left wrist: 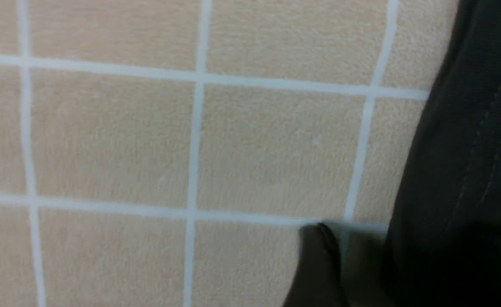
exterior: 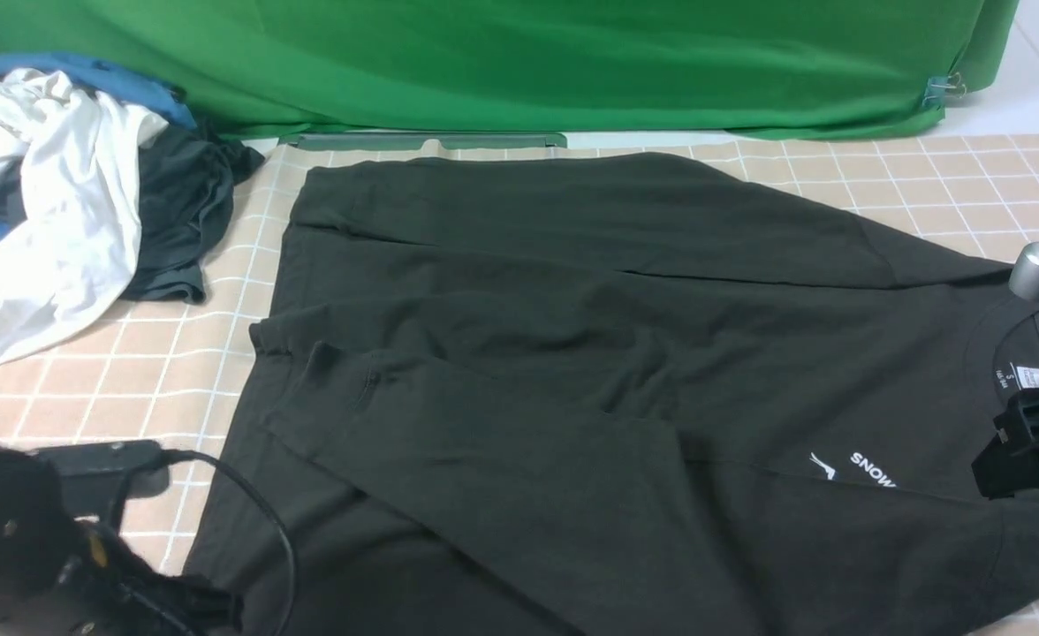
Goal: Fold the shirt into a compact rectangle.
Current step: 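Grab the top left corner of the dark shirt with the left gripper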
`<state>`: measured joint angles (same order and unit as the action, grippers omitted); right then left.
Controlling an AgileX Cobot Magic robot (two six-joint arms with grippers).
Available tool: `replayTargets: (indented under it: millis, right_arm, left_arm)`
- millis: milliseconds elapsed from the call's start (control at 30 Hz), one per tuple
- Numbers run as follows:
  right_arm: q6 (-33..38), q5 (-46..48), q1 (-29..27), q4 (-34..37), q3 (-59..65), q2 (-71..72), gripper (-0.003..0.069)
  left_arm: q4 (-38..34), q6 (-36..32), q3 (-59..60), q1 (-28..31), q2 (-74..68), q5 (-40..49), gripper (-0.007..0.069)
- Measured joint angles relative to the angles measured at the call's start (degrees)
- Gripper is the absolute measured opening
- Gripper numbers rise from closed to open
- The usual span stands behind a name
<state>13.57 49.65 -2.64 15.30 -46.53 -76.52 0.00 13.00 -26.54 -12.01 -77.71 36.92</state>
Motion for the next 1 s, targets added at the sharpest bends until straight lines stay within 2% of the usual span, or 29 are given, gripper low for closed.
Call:
replayTargets:
  millis: [33, 200, 267, 533, 733, 833, 1000]
  right_arm:
    - [0.00, 0.00, 0.00, 0.00, 0.00, 0.00, 0.0519]
    - [0.18, 0.05, 0.00, 0.10, 0.00, 0.00, 0.0519]
    - [0.18, 0.19, 0.00, 0.10, 0.00, 0.00, 0.0519]
    - [0.18, 0.81, 0.00, 0.10, 0.00, 0.00, 0.0519]
    - [0.18, 0.13, 0.00, 0.10, 0.00, 0.00, 0.0519]
    - [0.18, -0.12, 0.00, 0.27, 0.00, 0.00, 0.0519]
    - [0.18, -0.52, 0.00, 0.55, 0.00, 0.00, 0.0519]
  left_arm:
    - [-1.06, -1.83, -0.30, 0.00, -0.92, 0.00, 0.0340]
    - [-2.65, -4.18, -2.72, 0.00, -2.47, 3.50, 0.0069]
    - [-2.64, -4.19, -3.29, 0.00, -2.31, 6.06, 0.0037]
    - [-4.18, -2.47, -3.37, 0.00, 5.68, 20.36, 0.0034]
    - [-4.27, -2.23, -3.37, 0.00, 7.59, 21.60, 0.0044]
    - [-2.67, -2.22, -3.37, 0.00, 7.65, 22.31, 0.0100]
    - [0.00, -1.66, -6.87, 0.00, 8.11, 27.08, 0.0253]
